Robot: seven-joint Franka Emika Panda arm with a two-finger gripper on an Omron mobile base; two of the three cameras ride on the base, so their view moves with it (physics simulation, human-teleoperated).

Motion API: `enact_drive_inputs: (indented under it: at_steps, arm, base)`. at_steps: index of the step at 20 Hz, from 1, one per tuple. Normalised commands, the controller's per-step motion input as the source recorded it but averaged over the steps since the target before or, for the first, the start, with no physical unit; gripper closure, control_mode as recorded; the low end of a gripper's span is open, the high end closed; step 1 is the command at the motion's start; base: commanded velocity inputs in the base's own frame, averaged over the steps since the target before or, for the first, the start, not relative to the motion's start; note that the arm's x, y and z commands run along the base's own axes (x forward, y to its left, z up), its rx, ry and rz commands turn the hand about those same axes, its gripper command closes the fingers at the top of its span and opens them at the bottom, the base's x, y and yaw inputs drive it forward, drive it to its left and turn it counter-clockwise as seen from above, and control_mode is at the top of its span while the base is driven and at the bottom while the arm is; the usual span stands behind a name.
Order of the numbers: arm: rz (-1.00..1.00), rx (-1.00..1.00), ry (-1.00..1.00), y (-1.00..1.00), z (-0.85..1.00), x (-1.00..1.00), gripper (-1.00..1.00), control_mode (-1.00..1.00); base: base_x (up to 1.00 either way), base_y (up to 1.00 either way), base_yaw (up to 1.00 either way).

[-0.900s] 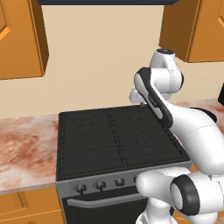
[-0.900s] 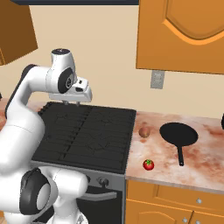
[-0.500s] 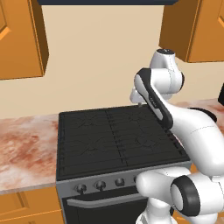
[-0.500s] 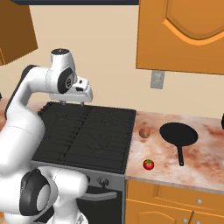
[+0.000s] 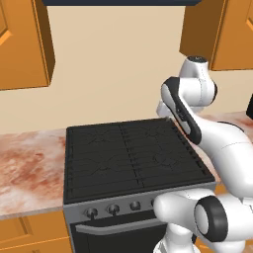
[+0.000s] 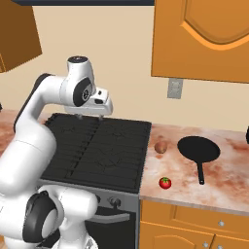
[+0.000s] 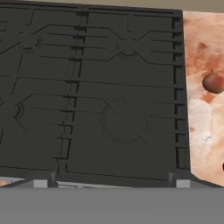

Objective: Place the pan on the front left burner on the stove. Then place the tomato and the onion in the pan and turn on the front left burner.

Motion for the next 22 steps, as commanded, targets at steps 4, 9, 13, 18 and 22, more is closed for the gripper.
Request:
enact_drive_inputs:
  at_steps: [4,9,13,18,22]
  arm:
    - [0.00,0.00,0.00,-0.53,-0.07,-0.01,-1.00,-1.00]
    - [-0.01,0.00,0.00,-0.50,-0.10,0.00,-1.00,-1.00]
    - [-0.02,0.00,0.00,-0.50,-0.05,0.00,-1.00,-1.00]
    - [-0.02,0.00,0.00,-0.45,-0.05,0.00,-1.00,-1.00]
    - [-0.04,0.00,0.00,-0.39,-0.04,0.00,-1.00,-1.00]
  base:
    - [0.00,0.00,0.00]
    - [0.00,0.00,0.00]
    - [0.00,0.00,0.00]
    - [0.00,0.00,0.00]
    - [0.00,0.00,0.00]
